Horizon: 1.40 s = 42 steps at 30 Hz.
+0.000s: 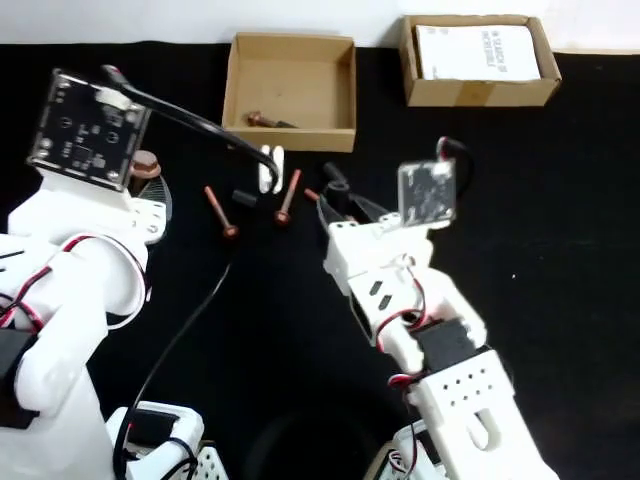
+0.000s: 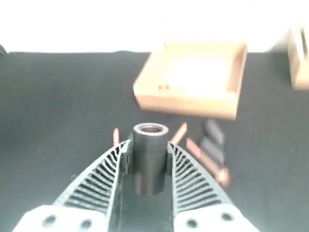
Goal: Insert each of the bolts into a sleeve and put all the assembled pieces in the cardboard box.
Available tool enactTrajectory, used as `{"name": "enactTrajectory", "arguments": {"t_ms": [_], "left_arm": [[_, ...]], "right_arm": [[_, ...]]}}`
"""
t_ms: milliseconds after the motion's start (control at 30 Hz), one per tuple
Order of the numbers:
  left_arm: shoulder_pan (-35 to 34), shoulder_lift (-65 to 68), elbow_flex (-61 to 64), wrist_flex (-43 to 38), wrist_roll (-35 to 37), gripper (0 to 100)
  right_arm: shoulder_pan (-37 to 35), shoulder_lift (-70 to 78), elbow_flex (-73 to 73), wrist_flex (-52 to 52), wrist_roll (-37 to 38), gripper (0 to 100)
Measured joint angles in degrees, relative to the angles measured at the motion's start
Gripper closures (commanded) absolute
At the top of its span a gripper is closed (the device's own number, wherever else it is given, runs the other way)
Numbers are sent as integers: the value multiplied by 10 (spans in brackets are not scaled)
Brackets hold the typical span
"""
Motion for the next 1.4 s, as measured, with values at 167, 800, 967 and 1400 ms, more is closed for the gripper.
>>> {"name": "enactTrajectory", "arguments": {"t_ms": [167,800,967,1400], "left_arm": [[48,-6,0,0,11,991],[146,-52,40,-98,14,991],[173,-31,86,-139,50,991],[224,-29,165,-225,76,991]], "right_arm": [[-11,1,118,-305,156,992],[-104,-265,314,-372,185,992],[-78,-385,339,-255,108,992],[-45,-469,341,-229,47,992]]}}
